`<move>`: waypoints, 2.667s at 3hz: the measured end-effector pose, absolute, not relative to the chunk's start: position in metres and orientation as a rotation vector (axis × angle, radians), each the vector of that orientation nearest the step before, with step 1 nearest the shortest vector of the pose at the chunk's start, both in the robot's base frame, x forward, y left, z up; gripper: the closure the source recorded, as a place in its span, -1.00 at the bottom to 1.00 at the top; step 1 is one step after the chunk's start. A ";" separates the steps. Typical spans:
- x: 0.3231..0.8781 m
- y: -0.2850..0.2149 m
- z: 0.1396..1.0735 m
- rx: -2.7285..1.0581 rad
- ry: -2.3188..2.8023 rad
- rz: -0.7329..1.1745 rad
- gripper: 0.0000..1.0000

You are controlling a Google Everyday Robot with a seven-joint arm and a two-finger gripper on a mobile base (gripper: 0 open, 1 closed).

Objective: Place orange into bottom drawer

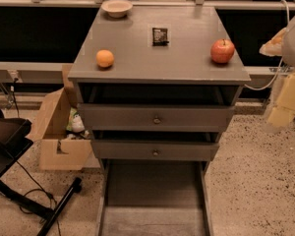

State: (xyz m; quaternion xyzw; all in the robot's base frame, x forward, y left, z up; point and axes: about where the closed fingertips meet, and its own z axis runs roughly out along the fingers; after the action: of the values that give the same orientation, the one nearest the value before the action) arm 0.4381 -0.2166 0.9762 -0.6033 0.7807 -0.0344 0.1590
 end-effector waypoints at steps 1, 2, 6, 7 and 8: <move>0.438 -0.217 0.976 -1.725 2.232 -0.098 -1.00; 0.481 -0.208 0.979 -1.540 2.149 0.004 -1.00; 0.620 -0.153 0.989 -1.135 1.940 0.277 -1.00; 0.663 -0.109 0.975 -1.182 1.859 0.342 -1.00; 0.721 -0.053 0.961 -1.215 1.759 0.432 -1.00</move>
Offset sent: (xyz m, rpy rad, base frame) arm 0.0944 0.0150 0.0132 0.3794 -0.2094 -0.1019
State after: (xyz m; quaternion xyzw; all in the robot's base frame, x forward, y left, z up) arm 0.7208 -0.0533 0.9611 -0.4940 0.7152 0.1755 0.4621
